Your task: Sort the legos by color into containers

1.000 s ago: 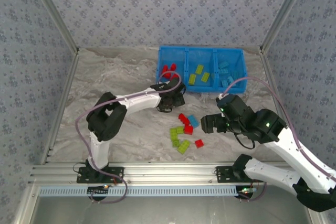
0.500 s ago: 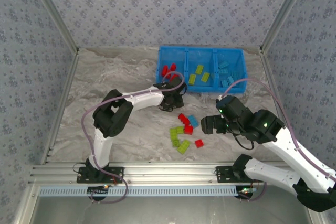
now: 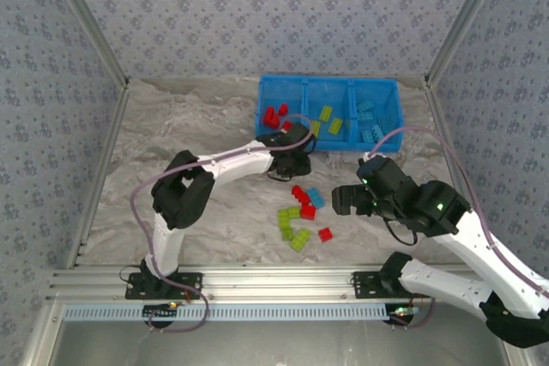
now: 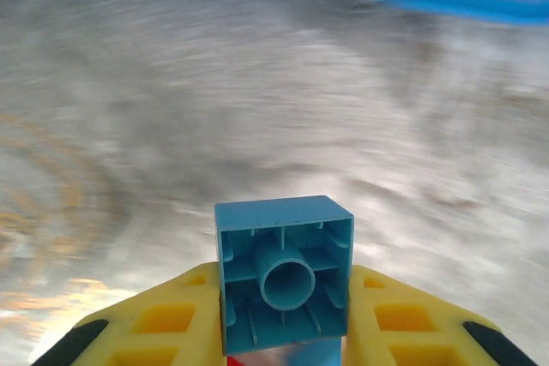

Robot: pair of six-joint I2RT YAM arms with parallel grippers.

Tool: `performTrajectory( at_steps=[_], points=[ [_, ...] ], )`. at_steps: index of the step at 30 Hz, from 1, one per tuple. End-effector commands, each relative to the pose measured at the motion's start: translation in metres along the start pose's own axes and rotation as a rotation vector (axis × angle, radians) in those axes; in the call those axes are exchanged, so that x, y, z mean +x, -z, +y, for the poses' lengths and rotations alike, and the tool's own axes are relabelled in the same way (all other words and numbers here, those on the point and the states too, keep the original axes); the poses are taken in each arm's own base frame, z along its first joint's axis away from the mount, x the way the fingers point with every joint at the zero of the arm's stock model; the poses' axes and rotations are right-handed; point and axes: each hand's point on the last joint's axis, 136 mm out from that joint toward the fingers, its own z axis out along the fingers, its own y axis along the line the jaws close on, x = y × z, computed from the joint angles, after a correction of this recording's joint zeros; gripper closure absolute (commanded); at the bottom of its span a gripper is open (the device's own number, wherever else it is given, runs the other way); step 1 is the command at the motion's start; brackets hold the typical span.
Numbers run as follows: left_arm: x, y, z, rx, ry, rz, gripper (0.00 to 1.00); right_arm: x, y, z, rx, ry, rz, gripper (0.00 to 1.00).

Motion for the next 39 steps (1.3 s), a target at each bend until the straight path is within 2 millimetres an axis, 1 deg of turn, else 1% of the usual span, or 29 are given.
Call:
performTrajectory(
  at_steps=[1,4,8,10,13,16,19,22,24,25,26,29,31,33,36,39],
  points=[
    [-0.026,0.063,-0.078,0.178,-0.148,-0.138,0.75,-0.017,0.023,-0.030,0.101,-0.119,-0.148,0.00],
    [-0.048,0.063,-0.109,0.231,-0.190,-0.208,0.75,-0.023,0.036,-0.042,0.107,-0.179,-0.234,0.00],
    [-0.078,0.058,-0.149,0.295,-0.244,-0.281,0.75,-0.022,0.046,-0.052,0.098,-0.227,-0.288,0.00],
    [-0.093,0.051,-0.167,0.328,-0.269,-0.328,0.75,-0.021,0.049,-0.055,0.096,-0.235,-0.292,0.00],
    [-0.113,0.039,-0.188,0.357,-0.292,-0.385,0.75,-0.017,0.049,-0.054,0.083,-0.244,-0.279,0.00],
    [-0.131,0.026,-0.200,0.388,-0.297,-0.423,0.74,-0.014,0.048,-0.054,0.077,-0.251,-0.265,0.00],
    [-0.146,0.017,-0.207,0.432,-0.297,-0.482,0.73,-0.011,0.046,-0.054,0.075,-0.255,-0.256,0.00],
    [-0.155,0.002,-0.203,0.443,-0.286,-0.514,0.70,-0.008,0.045,-0.053,0.065,-0.258,-0.251,0.00],
    [-0.159,-0.003,-0.201,0.445,-0.274,-0.519,0.66,-0.007,0.045,-0.053,0.062,-0.258,-0.250,0.00],
    [-0.159,-0.003,-0.201,0.451,-0.274,-0.517,0.61,-0.007,0.045,-0.054,0.061,-0.261,-0.252,0.00],
    [-0.159,-0.001,-0.203,0.458,-0.281,-0.520,0.56,-0.007,0.045,-0.054,0.061,-0.260,-0.252,0.00],
    [-0.159,0.010,-0.209,0.474,-0.300,-0.530,0.45,-0.006,0.045,-0.055,0.064,-0.257,-0.255,0.00],
    [-0.159,0.019,-0.212,0.478,-0.309,-0.531,0.41,-0.006,0.044,-0.055,0.067,-0.259,-0.256,0.00],
    [-0.160,0.031,-0.213,0.480,-0.313,-0.530,0.41,-0.006,0.043,-0.056,0.069,-0.263,-0.255,0.00],
    [-0.162,0.061,-0.217,0.495,-0.308,-0.527,0.42,-0.004,0.042,-0.057,0.072,-0.270,-0.256,0.00],
    [-0.160,0.106,-0.223,0.504,-0.353,-0.534,0.43,-0.003,0.041,-0.058,0.076,-0.273,-0.253,0.00]
  ],
)
